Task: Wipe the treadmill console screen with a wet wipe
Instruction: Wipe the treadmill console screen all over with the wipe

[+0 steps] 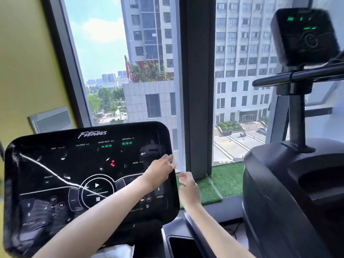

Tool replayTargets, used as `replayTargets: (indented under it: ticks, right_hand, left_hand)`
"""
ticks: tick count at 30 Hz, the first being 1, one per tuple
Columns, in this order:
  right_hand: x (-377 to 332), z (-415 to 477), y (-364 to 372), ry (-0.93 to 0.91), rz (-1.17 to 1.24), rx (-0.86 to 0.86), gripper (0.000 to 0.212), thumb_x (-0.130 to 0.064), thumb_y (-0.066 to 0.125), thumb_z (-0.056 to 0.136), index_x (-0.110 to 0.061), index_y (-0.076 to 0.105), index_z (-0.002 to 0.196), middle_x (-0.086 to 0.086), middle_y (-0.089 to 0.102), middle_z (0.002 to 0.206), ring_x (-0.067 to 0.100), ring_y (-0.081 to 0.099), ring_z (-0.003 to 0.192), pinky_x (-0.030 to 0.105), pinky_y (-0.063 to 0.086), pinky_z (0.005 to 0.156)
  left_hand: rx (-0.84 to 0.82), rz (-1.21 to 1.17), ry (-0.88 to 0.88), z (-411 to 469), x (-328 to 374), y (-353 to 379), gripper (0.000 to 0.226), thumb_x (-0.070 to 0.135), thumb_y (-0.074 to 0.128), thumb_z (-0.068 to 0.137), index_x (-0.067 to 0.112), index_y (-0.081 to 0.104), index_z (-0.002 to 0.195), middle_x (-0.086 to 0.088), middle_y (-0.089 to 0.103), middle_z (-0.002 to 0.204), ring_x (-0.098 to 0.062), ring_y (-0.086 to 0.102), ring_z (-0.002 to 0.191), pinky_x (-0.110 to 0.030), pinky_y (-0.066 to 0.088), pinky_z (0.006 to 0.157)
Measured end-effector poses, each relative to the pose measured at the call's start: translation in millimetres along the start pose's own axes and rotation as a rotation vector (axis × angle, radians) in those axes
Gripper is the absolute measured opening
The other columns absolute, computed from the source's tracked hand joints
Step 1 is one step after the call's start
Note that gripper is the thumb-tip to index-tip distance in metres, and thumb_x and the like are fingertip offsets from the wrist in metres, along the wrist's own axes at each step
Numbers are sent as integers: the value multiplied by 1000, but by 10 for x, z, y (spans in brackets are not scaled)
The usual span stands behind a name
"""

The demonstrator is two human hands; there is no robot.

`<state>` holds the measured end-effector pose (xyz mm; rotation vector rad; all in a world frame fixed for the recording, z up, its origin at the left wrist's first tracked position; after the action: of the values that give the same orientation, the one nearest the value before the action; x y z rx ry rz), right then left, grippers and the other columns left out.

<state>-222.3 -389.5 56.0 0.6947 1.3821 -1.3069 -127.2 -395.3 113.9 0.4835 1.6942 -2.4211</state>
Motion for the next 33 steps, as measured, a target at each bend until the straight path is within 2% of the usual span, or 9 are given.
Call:
replayTargets:
  ticks: [5,9,12,16,19,23,26,30,33]
  right_hand:
    - [-78,55,115,-30,8,-59,54,13,32,78,-23,48,115,5,55,130,15,55,101,12,35,56]
    - [-243,77,165,-104,-45,-54,54,12,33,81,-22,46,121,7,52,126,13,50,91,22,42,73]
    - [-384,58,211,-185,-122,-13,52,12,38,83,-22,46,122,4,49,133,6,47,95,10,38,74]
    - [-562,29,250,-251,-147,8,49,13,39,85,-17,50,122,3,46,139,7,46,113,-8,28,73]
    - [-790,87,239,-312,-81,20,43,13,38,85,-12,56,115,4,61,117,5,55,95,-4,35,72]
    - [-1208,217,455,-294,190,-87,21,0,51,89,-12,63,102,0,68,96,5,63,86,10,46,70]
    - [-1458,219,905,-145,418,-258,18,-20,62,88,-18,63,106,1,68,101,11,63,94,22,49,81]
    - [-1754,70,1559,18,617,-459,17,-25,65,86,-14,67,98,3,69,90,12,63,79,26,48,69]
    - [-1852,-9,1902,86,631,-424,3,-12,66,84,-11,65,86,7,66,80,16,60,69,26,47,59]
  left_hand:
    - [203,-36,-89,247,-357,-341,37,-11,50,79,7,61,109,-5,49,100,-19,49,90,-26,48,59]
    - [341,-67,-167,357,-617,-590,35,-7,48,88,10,59,115,-2,45,97,-14,43,83,-21,37,58]
    - [490,-195,-275,319,-831,-852,45,-11,48,87,14,57,124,-8,52,99,-21,54,89,-24,44,63]
    - [718,-548,-801,-75,-1620,-1056,22,13,46,98,2,65,98,-16,61,96,-25,59,81,-31,48,65]
    - [805,-1019,-902,-448,-1936,-1028,28,30,53,95,8,58,78,-7,60,72,-14,55,58,-24,46,56]
    - [548,-1710,-857,-813,-1910,-774,16,-3,49,89,9,58,85,-6,61,80,-16,62,69,-23,52,52]
    - [407,-2002,-721,-1055,-1859,-747,18,-5,45,90,7,59,91,-8,62,81,-16,61,63,-26,53,53]
    - [231,-1918,-590,-1389,-1955,-700,16,0,51,89,5,61,100,-12,66,89,-21,62,74,-34,48,68]
    - [290,-1597,-729,-1746,-2278,-625,10,0,57,86,8,62,87,-9,63,80,-19,57,72,-28,47,62]
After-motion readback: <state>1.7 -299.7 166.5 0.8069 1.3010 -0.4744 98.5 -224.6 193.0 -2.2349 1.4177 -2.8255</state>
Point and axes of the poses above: each hand's wrist, its own z-axis towards the middle knuckle, its own y-axis out of the palm, x = y × z, the point moved 9 cm from there along z, towards the middle knuckle
